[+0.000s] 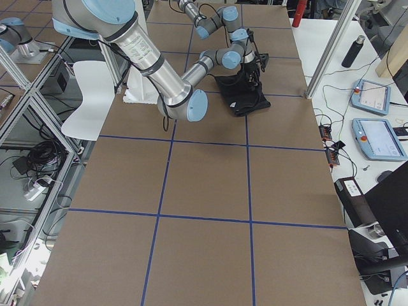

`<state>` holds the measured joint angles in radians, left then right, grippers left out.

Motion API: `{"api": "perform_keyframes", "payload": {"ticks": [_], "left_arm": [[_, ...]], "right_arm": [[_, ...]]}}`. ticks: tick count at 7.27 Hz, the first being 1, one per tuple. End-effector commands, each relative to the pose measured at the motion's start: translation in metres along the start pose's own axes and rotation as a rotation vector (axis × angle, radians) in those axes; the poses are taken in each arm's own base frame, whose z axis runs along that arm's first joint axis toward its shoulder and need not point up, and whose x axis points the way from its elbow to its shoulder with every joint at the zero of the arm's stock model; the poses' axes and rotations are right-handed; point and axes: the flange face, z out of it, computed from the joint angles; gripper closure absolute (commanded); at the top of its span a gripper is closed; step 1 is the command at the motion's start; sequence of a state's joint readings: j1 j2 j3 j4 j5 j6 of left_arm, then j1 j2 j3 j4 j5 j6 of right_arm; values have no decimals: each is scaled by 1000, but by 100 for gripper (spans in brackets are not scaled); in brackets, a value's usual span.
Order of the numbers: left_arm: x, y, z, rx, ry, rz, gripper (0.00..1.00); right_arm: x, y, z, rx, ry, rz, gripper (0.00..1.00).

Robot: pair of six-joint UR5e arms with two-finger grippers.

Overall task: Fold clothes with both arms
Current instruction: 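Lay the held edge onto the shirt's far end with both grippers, then open both grippers and press the right gripper on the folded shirt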

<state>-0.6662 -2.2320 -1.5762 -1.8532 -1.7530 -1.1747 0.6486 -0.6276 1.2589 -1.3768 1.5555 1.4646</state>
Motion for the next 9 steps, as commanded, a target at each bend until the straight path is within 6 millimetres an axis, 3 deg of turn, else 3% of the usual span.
{"api": "perform_keyframes", "payload": {"ticks": [1, 2, 4, 5, 6, 8, 9], "left_arm": [[0, -1, 0, 0, -1, 44, 1], [-3, -10, -10, 13, 8, 97, 0], [-12, -19, -31, 30, 33, 147, 0], [-25, -23, -35, 6, 41, 193, 0], [-49, -26, -41, -2, 38, 244, 0], [-65, -31, -49, -6, 42, 270, 0], [-66, -31, -50, -4, 42, 270, 0]], "right_arm": [[-43, -26, 12, -21, 4, 14, 0], [-53, -48, -3, -85, -22, -18, 0], [-48, -77, -27, -186, -71, -34, 0], [-41, -75, -28, -191, -75, -35, 0], [-31, -42, -16, -191, -66, -60, 0], [-12, 45, 3, -121, -54, -138, 0], [-12, 73, 11, -91, -38, -161, 22]]}}
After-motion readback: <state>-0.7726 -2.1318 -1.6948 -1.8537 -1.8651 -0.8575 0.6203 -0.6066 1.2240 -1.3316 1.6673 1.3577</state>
